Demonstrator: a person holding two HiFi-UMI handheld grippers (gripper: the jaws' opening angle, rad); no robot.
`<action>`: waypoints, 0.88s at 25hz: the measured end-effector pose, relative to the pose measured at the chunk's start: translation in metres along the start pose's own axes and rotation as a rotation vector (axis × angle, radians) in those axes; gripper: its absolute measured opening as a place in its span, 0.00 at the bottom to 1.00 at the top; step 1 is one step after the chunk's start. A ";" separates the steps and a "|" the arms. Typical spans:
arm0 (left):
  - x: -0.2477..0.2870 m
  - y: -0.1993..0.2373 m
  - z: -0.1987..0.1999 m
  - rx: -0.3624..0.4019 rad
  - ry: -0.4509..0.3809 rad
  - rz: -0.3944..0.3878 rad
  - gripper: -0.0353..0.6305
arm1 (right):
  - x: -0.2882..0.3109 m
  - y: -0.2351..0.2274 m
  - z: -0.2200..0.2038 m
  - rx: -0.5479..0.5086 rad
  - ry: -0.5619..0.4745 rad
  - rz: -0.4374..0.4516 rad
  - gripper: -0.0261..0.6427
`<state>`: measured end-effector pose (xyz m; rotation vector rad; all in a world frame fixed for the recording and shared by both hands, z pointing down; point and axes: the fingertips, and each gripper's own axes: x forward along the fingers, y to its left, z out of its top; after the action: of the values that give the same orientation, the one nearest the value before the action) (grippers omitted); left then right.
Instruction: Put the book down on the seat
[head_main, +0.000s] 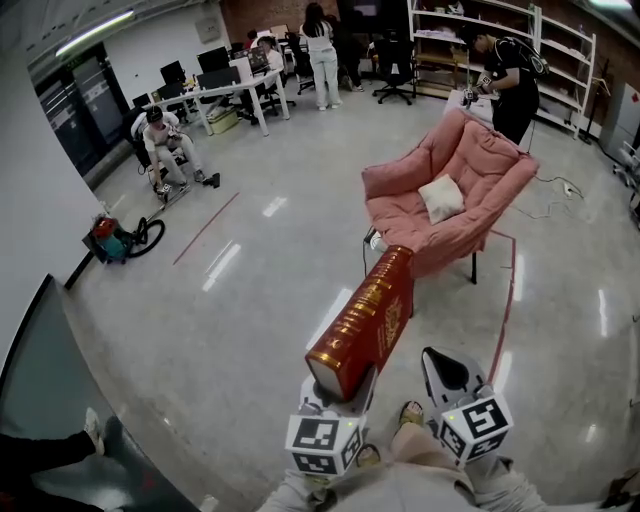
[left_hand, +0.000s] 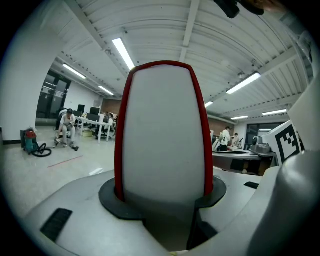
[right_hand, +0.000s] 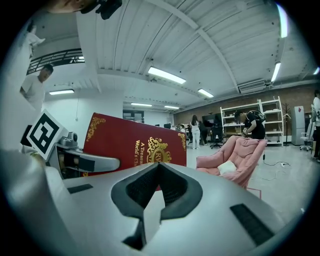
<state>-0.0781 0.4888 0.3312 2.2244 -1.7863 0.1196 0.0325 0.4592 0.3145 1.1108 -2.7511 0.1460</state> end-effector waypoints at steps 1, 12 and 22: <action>0.000 0.000 0.001 0.003 -0.001 -0.001 0.42 | 0.000 0.002 0.001 0.005 -0.006 0.010 0.05; -0.002 -0.001 0.002 0.001 0.013 -0.039 0.42 | -0.006 0.004 -0.002 0.054 -0.003 -0.027 0.05; 0.028 0.007 0.000 -0.014 0.019 -0.042 0.42 | 0.015 -0.021 -0.011 0.081 0.021 -0.026 0.05</action>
<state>-0.0788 0.4608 0.3396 2.2421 -1.7239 0.1185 0.0376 0.4360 0.3292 1.1577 -2.7328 0.2660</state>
